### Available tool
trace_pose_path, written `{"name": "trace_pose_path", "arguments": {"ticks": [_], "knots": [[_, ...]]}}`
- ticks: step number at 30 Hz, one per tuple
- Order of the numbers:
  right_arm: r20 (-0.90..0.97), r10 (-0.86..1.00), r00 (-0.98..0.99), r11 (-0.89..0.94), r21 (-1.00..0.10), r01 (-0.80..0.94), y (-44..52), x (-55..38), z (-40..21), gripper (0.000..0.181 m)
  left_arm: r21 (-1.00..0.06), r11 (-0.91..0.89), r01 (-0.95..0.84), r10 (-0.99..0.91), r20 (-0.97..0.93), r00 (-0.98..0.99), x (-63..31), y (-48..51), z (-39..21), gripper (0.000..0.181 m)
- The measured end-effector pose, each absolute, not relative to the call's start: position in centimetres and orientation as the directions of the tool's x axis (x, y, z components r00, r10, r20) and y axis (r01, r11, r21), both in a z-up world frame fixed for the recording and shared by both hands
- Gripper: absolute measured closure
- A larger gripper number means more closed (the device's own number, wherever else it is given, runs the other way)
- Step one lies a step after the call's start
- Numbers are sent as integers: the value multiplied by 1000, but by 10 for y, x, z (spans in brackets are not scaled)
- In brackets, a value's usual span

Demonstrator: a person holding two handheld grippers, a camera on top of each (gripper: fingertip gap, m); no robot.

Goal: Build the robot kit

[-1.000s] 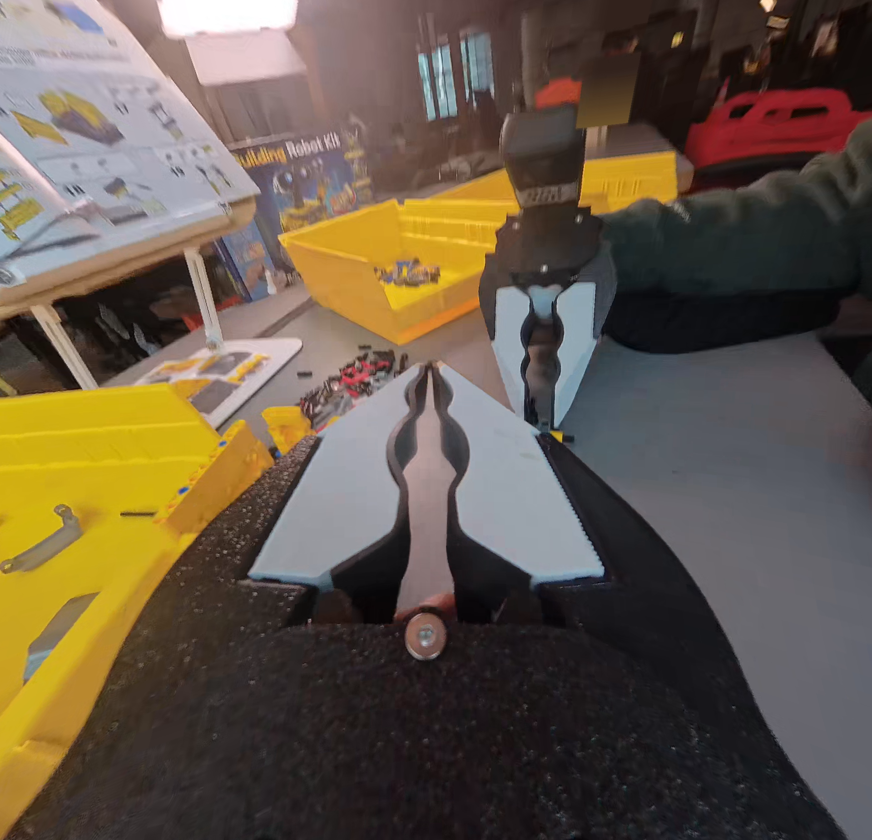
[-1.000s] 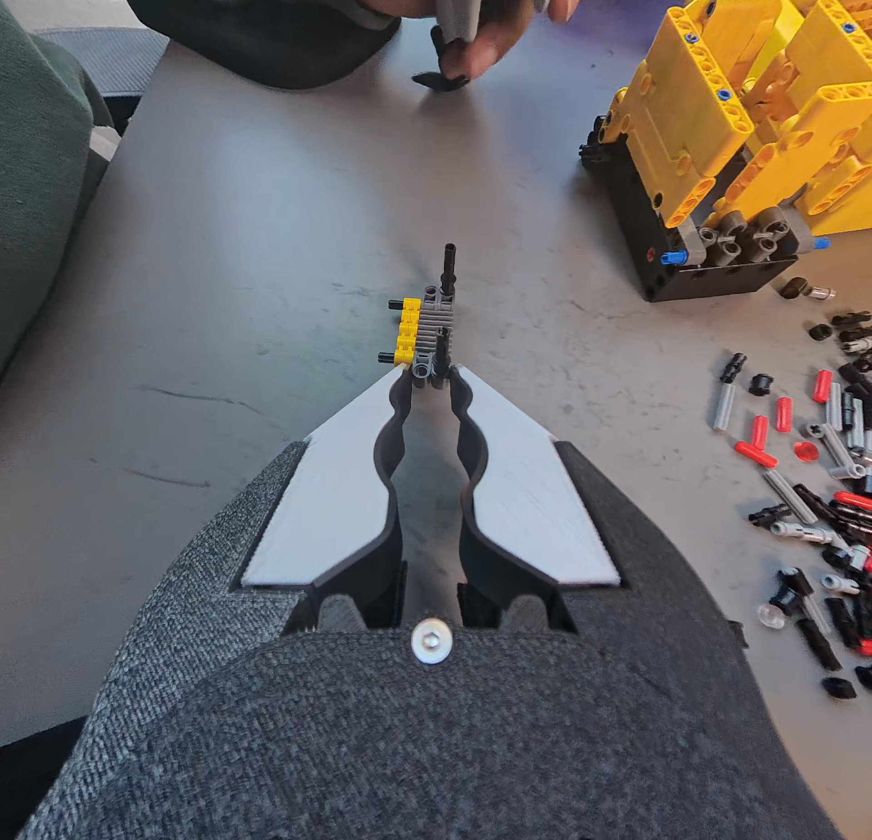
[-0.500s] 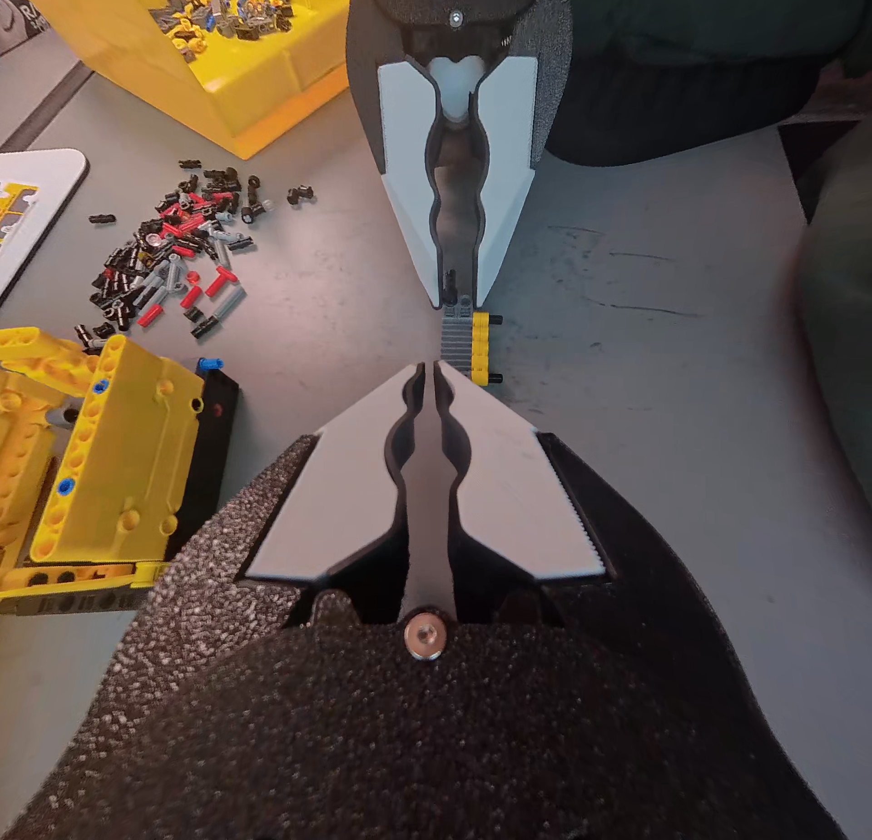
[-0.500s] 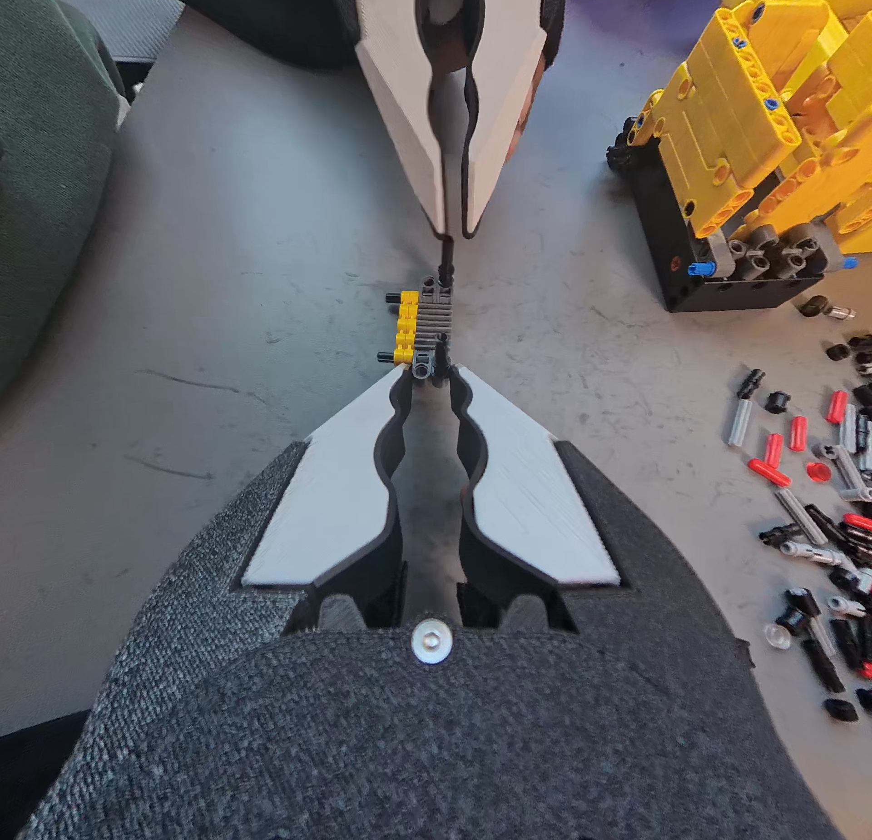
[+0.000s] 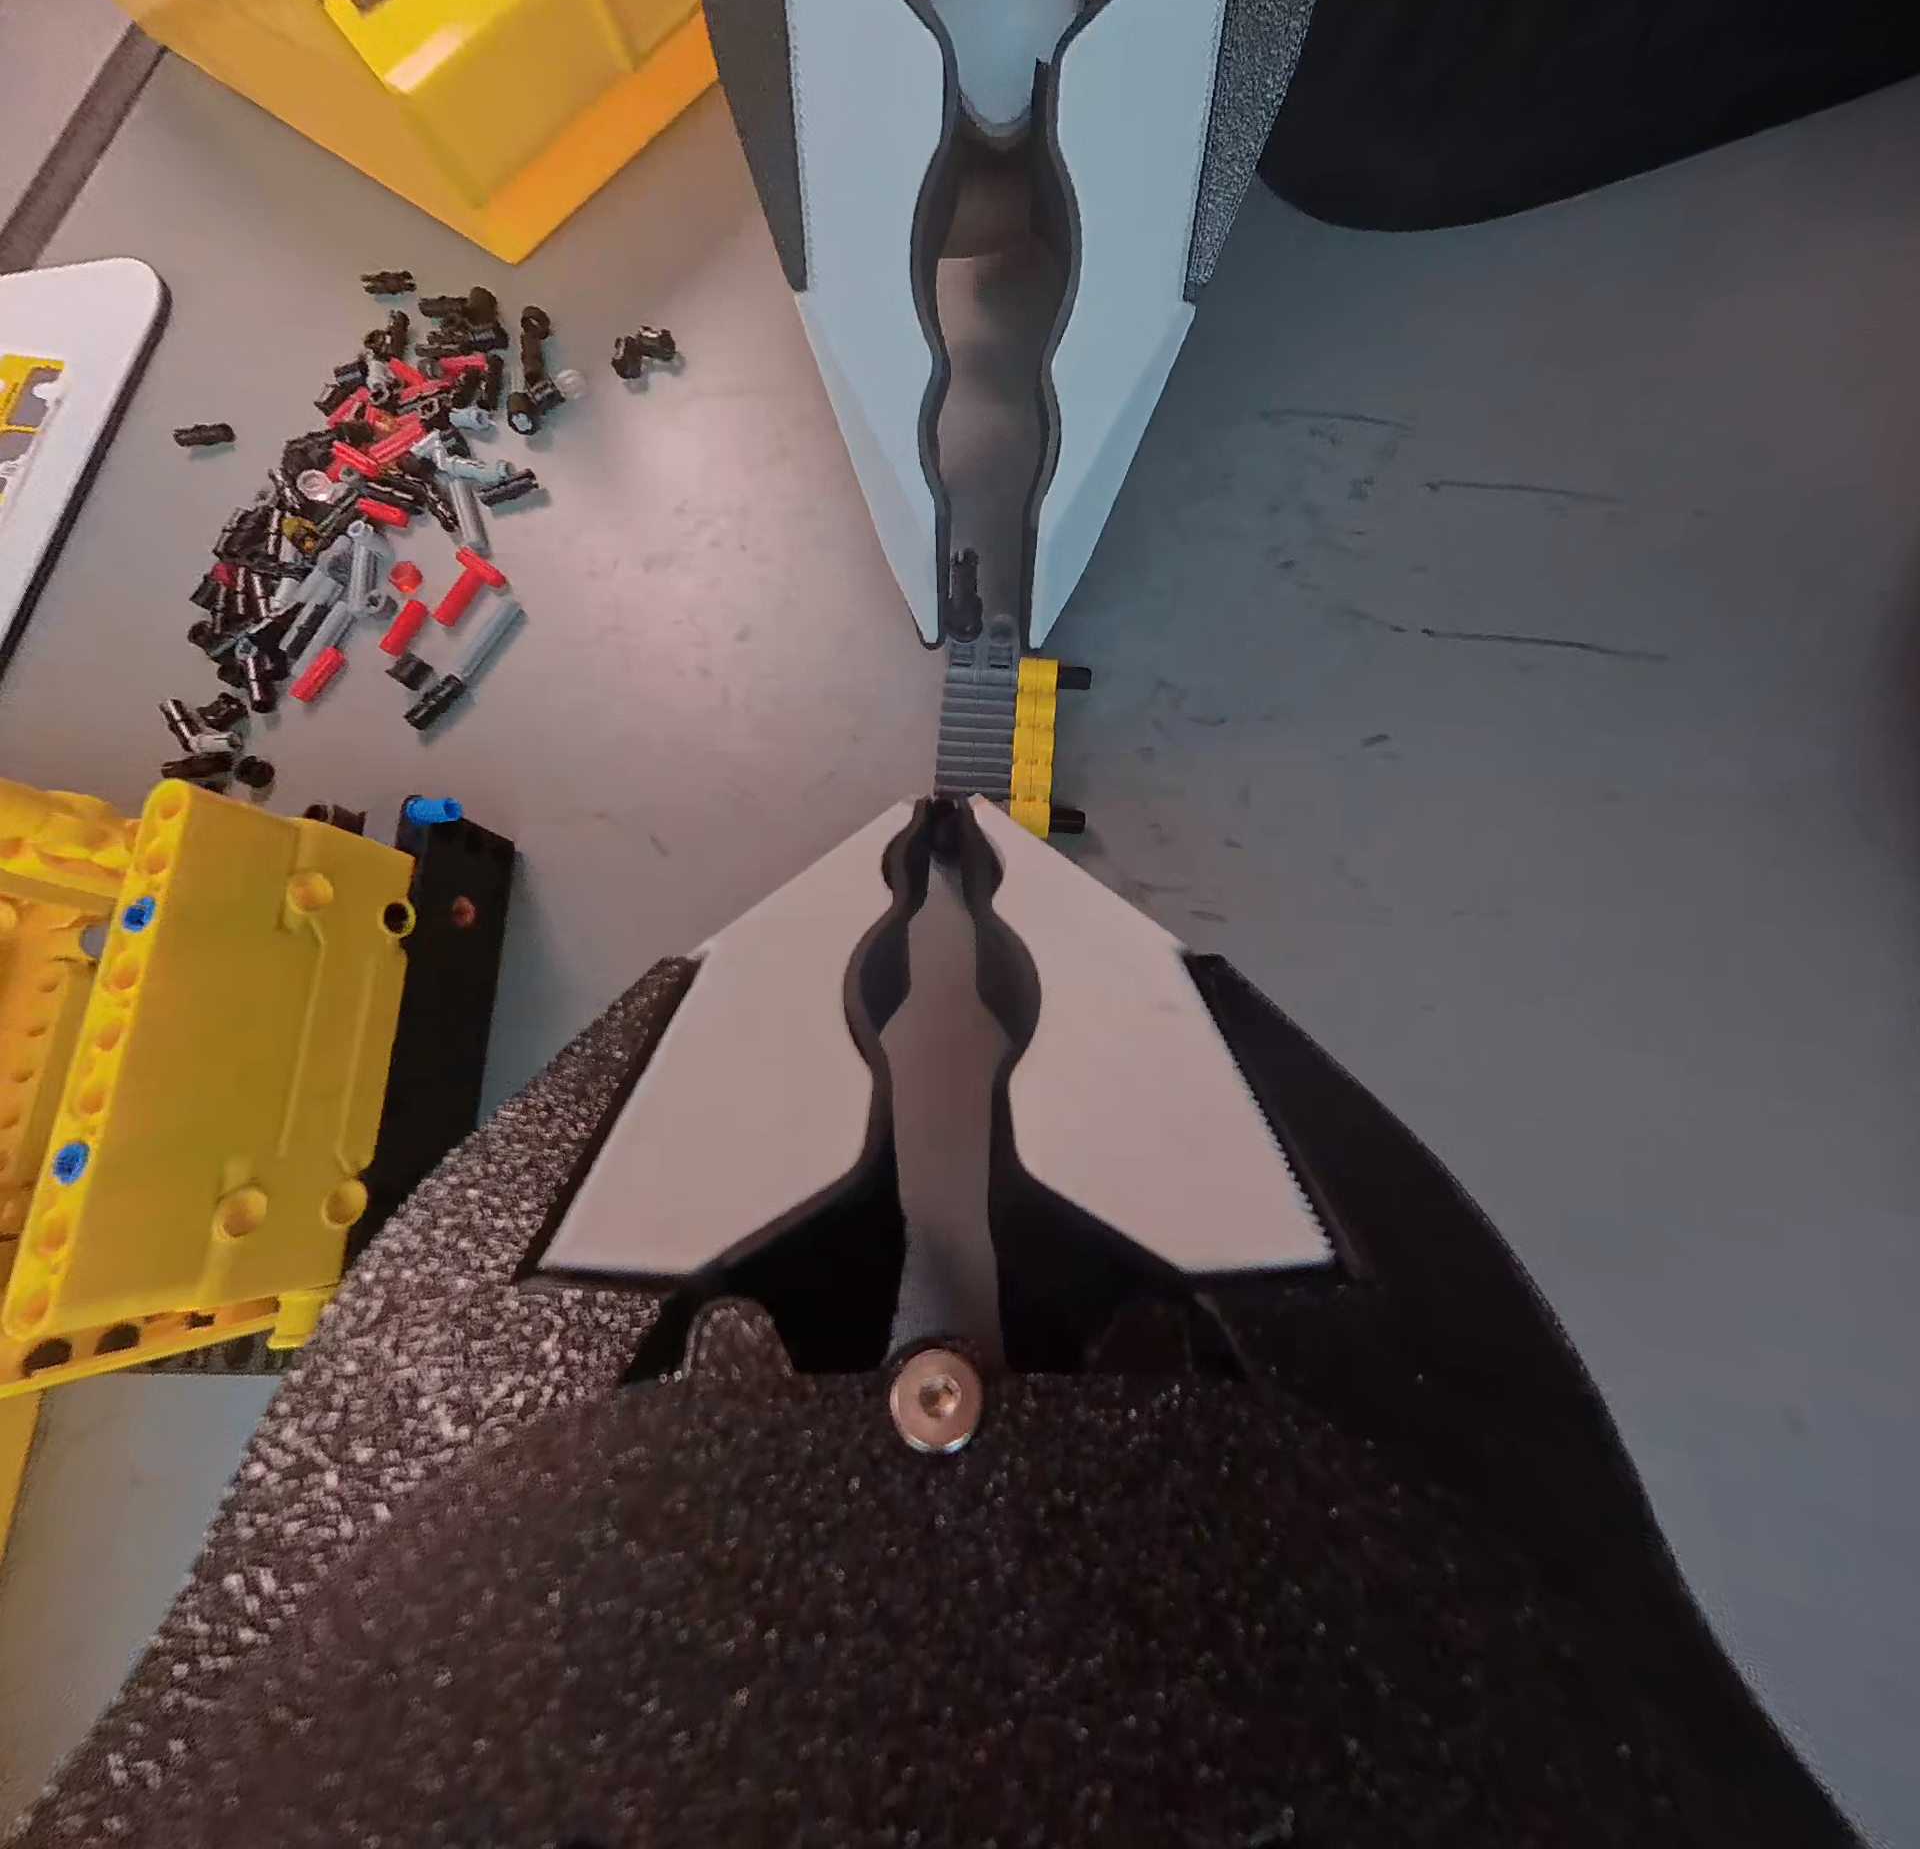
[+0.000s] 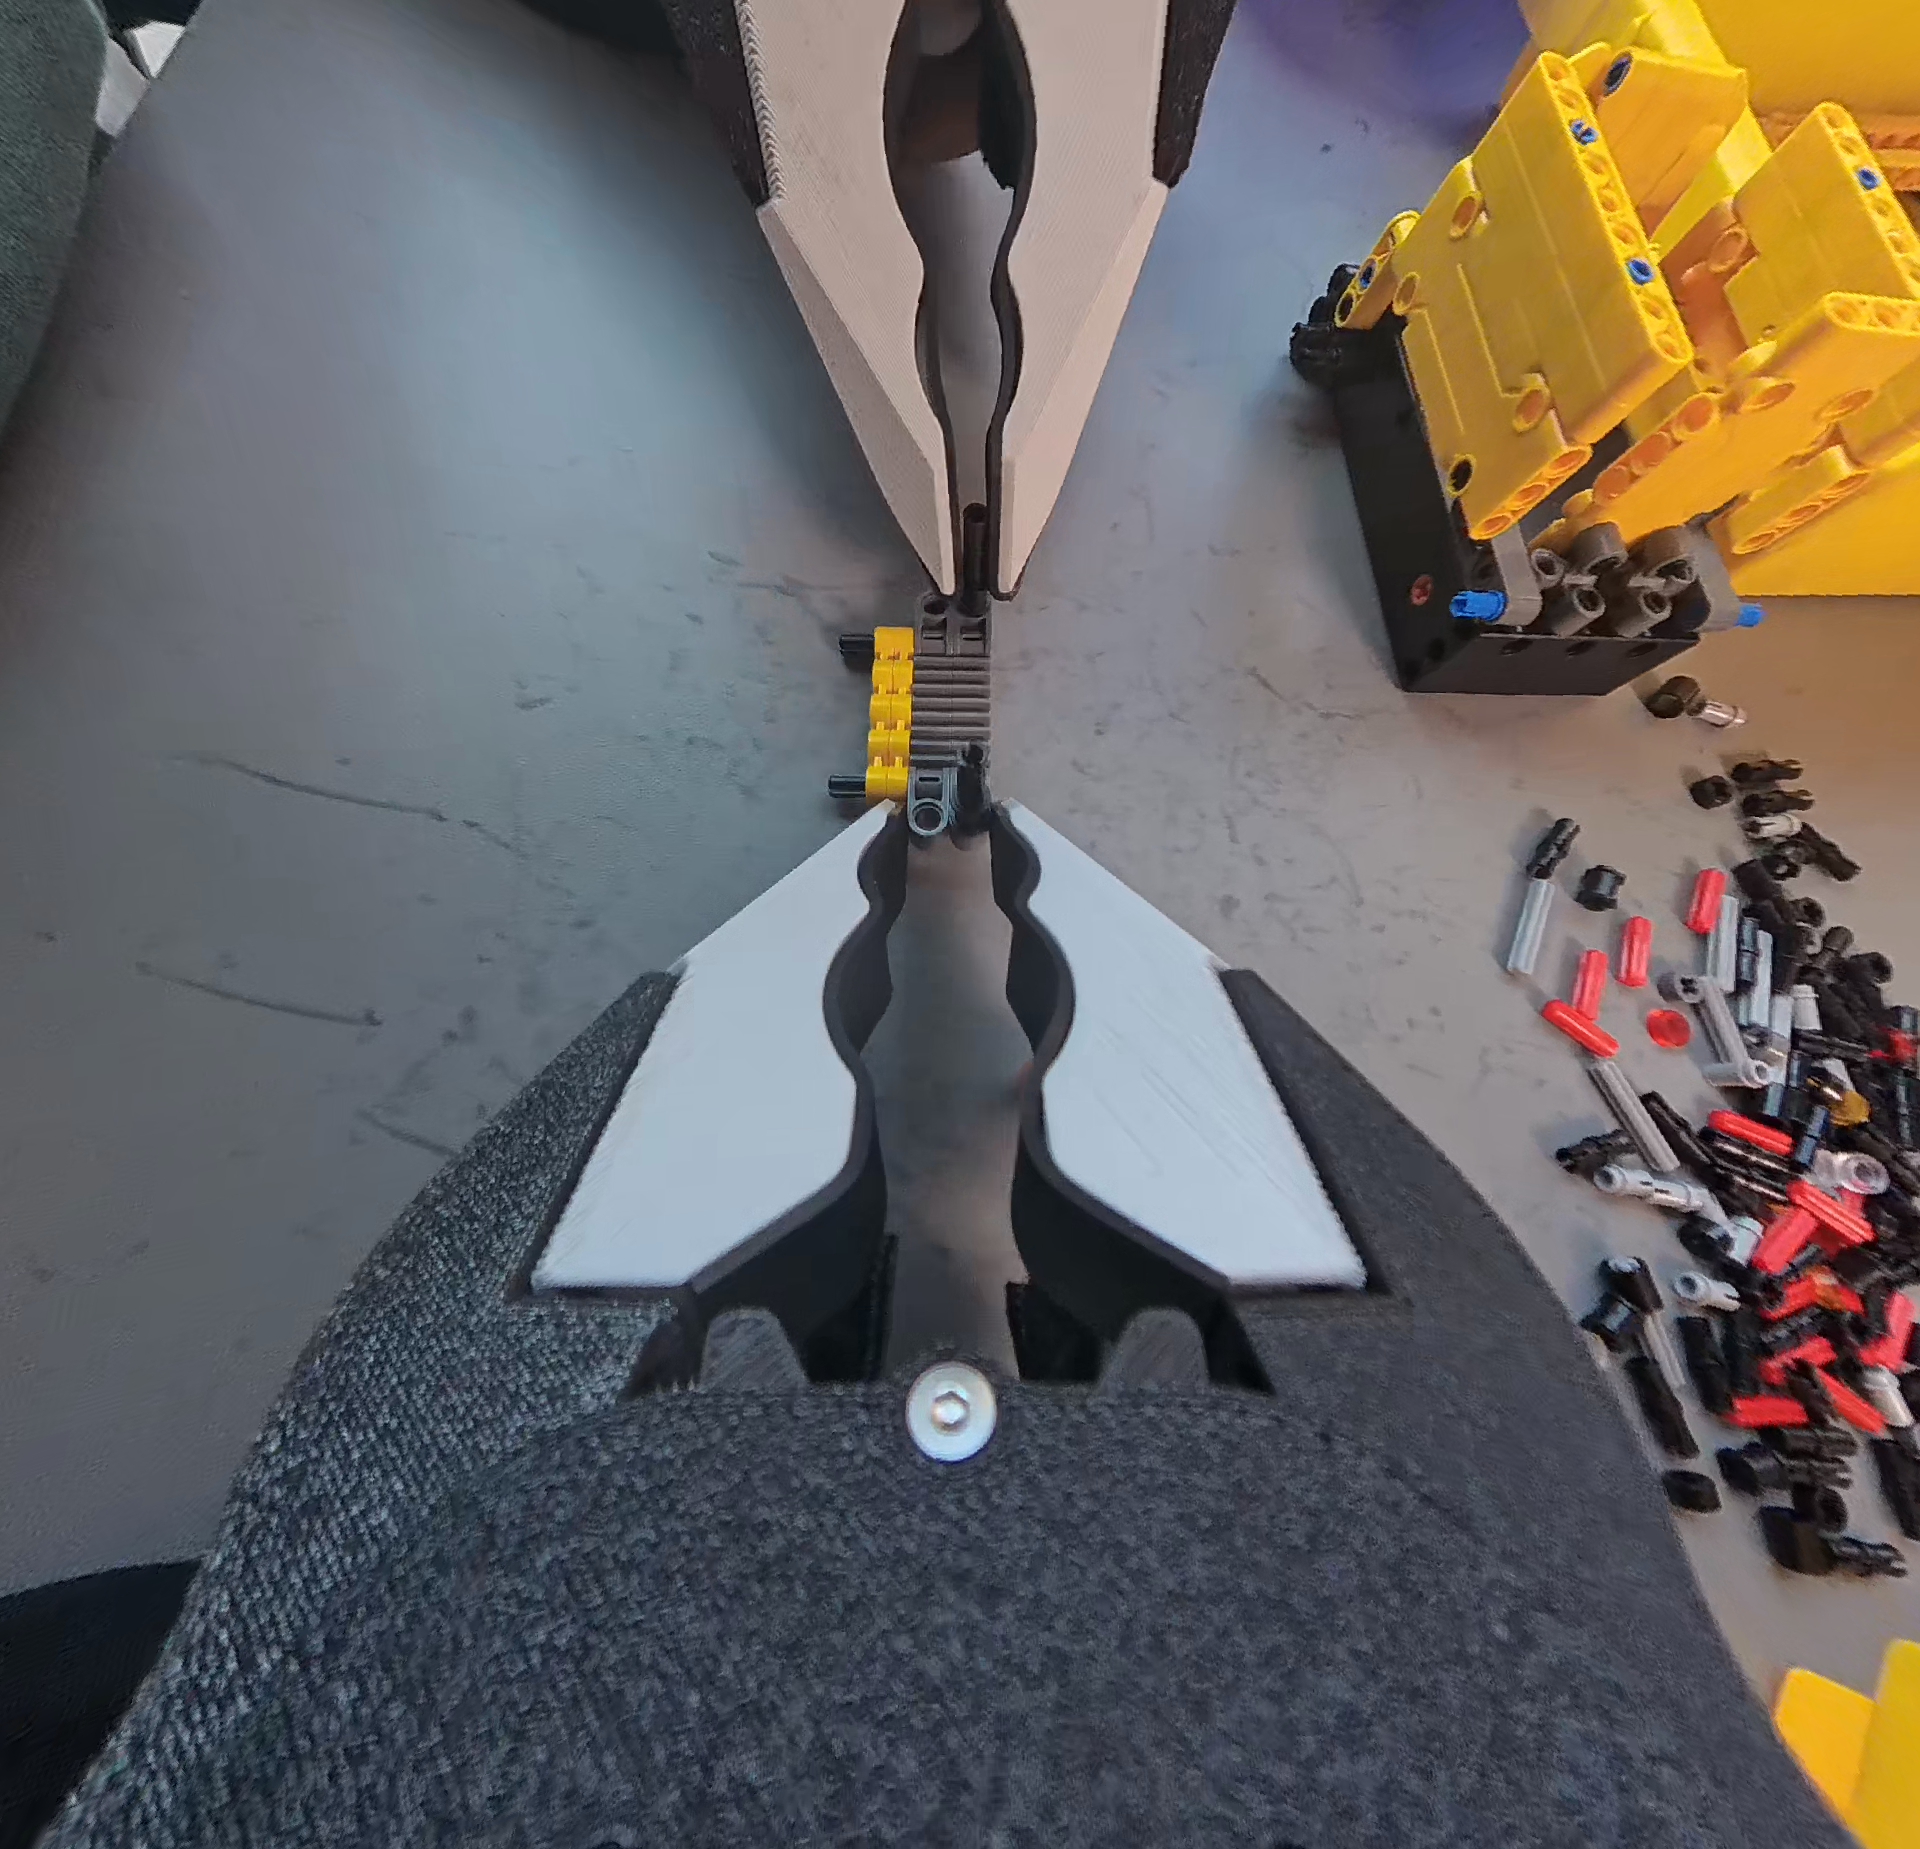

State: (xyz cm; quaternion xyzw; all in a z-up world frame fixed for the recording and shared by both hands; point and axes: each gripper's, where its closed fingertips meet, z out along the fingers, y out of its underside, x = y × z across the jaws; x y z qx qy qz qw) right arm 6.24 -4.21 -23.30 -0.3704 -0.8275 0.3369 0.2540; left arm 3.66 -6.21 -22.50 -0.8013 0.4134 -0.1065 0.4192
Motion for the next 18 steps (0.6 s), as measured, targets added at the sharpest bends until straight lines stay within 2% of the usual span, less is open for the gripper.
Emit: {"name": "trace_pose_path", "arguments": {"ticks": [9, 18], "knots": [[191, 782, -593, 512, -739, 437, -43, 60, -235, 166, -749, -301, -590, -742, -204, 639, 35, -63, -226, 174], [202, 776, -598, 520, -741, 425, -44, 61, -233, 166, -746, -345, -570, -754, -141, 641, 35, -68, -232, 169]]}}
